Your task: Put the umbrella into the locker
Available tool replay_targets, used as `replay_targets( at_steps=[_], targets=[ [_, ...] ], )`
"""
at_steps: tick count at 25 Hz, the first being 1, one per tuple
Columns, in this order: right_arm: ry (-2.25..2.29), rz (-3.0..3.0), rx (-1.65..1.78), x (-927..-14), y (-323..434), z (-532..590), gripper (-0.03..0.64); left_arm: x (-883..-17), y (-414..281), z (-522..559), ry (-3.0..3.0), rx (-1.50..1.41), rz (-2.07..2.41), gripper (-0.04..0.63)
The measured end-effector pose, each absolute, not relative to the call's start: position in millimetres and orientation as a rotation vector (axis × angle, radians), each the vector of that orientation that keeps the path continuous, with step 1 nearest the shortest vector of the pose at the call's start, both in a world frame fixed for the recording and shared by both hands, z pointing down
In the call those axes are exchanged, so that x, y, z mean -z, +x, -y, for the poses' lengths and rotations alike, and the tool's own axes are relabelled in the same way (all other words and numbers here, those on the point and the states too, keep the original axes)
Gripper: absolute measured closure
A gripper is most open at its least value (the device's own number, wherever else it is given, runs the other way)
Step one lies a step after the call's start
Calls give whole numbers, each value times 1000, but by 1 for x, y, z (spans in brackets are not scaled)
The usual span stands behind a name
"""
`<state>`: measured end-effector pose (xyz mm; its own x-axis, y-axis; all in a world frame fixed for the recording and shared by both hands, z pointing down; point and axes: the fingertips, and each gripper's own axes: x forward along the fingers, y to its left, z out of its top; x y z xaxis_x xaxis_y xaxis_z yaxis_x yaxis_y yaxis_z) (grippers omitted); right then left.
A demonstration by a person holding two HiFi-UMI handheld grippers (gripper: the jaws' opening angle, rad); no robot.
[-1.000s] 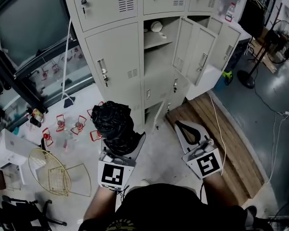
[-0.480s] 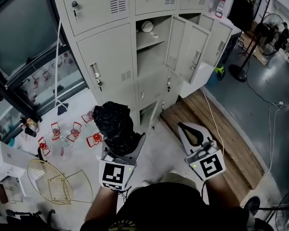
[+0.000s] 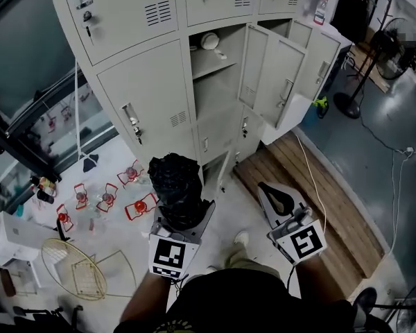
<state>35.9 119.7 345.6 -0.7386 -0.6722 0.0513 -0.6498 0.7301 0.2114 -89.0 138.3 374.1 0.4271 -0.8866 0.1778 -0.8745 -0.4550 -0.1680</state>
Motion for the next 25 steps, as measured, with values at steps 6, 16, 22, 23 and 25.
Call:
replay_targets(
  at_steps=[6,16,22,23,25],
  targets=[
    [1047,2865,323,-337,28,-68,595,-368,-90,-92,-2585,398,-1616,287],
    [1021,2883,329,-330,24,-4,595,-375,-85,-27,-2606,411,-1637,287],
    [1014,2898,339,-328,31,21,595,-379,-75,-1,-2637,416,-1646,288],
    [1016,2898,339,-328,33,24,595,-380,-74,3,-2637,418,-1645,287],
    [1016,2893,340,-328,36,32,595,-380,-70,10,-2634,418,-1644,287]
  ],
)
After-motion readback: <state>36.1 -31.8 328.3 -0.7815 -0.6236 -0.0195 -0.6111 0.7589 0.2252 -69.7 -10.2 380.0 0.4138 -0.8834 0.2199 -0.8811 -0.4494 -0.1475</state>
